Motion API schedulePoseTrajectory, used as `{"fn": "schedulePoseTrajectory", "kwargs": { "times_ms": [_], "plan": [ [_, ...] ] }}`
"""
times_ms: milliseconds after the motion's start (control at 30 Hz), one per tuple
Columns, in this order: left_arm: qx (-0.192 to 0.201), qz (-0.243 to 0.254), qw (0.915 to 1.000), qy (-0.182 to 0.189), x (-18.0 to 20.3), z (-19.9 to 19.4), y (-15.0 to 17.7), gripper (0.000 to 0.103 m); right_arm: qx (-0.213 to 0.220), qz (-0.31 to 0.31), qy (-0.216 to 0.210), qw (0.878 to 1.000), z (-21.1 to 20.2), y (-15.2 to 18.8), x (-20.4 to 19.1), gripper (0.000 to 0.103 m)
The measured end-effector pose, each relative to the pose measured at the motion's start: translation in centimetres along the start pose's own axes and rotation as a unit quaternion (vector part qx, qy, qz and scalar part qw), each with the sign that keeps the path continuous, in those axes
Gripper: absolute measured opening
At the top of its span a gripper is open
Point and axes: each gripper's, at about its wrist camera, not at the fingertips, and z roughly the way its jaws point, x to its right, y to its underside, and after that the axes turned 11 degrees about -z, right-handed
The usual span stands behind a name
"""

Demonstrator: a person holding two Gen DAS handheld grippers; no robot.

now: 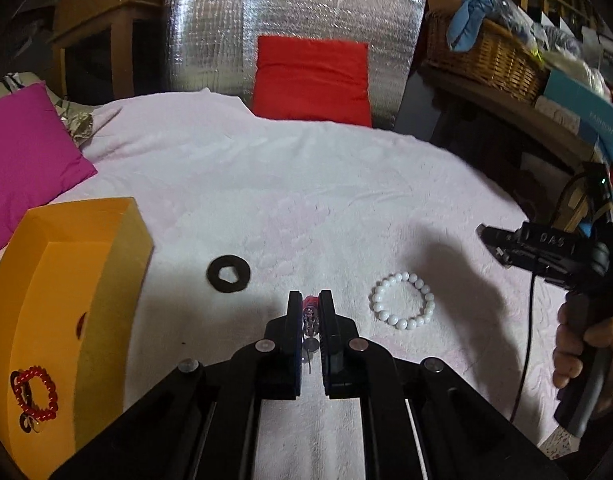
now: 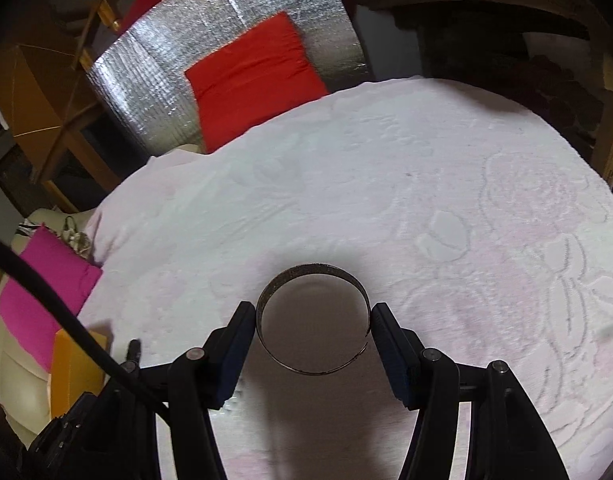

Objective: Organize jewelry
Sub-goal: 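Carry silver bangle and pink bracelet into the orange box and open both grippers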

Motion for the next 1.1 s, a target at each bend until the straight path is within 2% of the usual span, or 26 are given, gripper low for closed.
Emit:
{"fn": "schedulePoseTrajectory", "kwargs": {
  "times_ms": [333, 533, 800, 1100],
  "plan": [
    [0.063, -0.003, 0.9978, -0.021, -0.9, -3.2, -0.7, 0.008, 0.023, -0.040, -0.033, 0.998, 0.3, 0.0, -4.6, 0.063],
    [0.097, -0.023, 0.9944, -0.036, -2.6, -5.5, -1.4, 0.008, 0.041, -0.072, -0.067, 0.994, 0.4, 0.3, -8.5, 0.063],
    [0.139, -0.067, 0.9846, -0.083, -7.1, -9.2, -2.0, 0.008, 0.062, -0.144, -0.116, 0.981, 0.2, 1.7, -15.1, 0.063],
    [0.158, -0.113, 0.9700, -0.146, -13.9, -13.8, -1.3, 0.008, 0.079, -0.212, -0.188, 0.956, -0.2, 4.1, -23.4, 0.063]
  ]
}}
